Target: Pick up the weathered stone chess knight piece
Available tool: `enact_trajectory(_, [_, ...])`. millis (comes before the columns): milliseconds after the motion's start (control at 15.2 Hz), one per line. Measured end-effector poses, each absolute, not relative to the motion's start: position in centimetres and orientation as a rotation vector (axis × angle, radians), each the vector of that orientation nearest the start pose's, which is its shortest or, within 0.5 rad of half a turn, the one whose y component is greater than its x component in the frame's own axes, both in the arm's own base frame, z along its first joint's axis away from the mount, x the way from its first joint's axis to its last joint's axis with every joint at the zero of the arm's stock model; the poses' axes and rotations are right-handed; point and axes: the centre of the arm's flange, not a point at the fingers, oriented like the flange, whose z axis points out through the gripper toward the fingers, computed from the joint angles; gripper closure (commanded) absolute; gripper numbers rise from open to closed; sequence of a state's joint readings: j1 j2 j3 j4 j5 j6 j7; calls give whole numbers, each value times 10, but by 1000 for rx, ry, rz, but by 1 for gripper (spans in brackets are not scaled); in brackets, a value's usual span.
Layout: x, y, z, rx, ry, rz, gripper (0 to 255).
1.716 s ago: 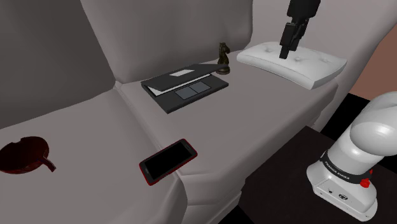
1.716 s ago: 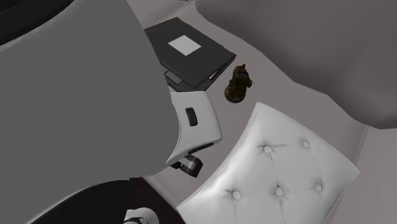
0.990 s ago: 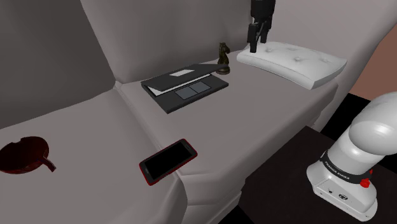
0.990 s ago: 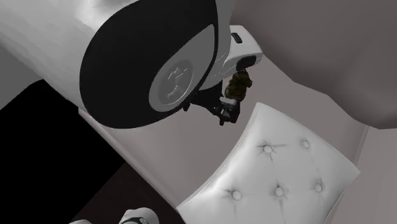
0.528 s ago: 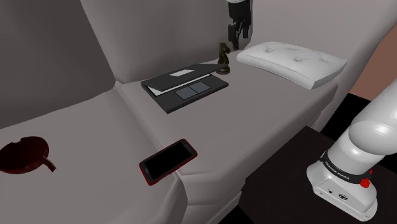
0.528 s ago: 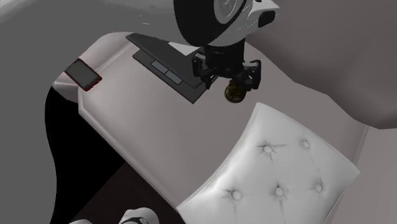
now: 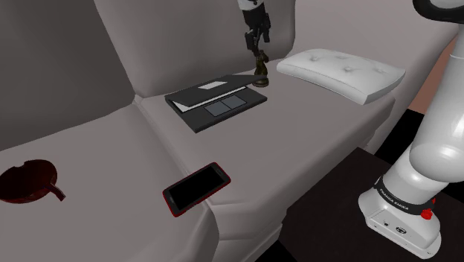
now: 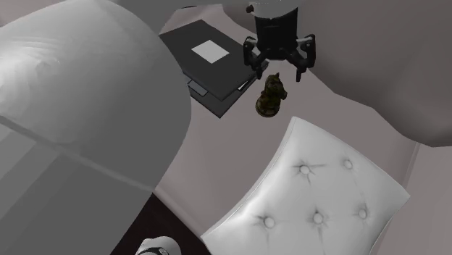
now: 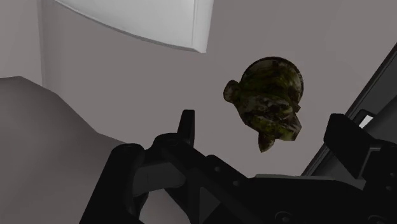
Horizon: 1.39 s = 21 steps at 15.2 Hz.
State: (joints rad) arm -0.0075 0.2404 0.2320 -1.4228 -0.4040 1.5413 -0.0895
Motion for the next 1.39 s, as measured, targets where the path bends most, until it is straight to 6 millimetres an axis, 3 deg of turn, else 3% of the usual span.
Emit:
enact_trajectory(462, [622, 82, 526, -3455, -565, 163, 0])
enact_trajectory(528, [622, 82, 524, -3455, -565, 163, 255])
enact_trajectory(1188, [622, 82, 524, -3456, -566, 157, 255])
enact_trajectory(1386, [622, 82, 533, -3455, -566, 162, 255])
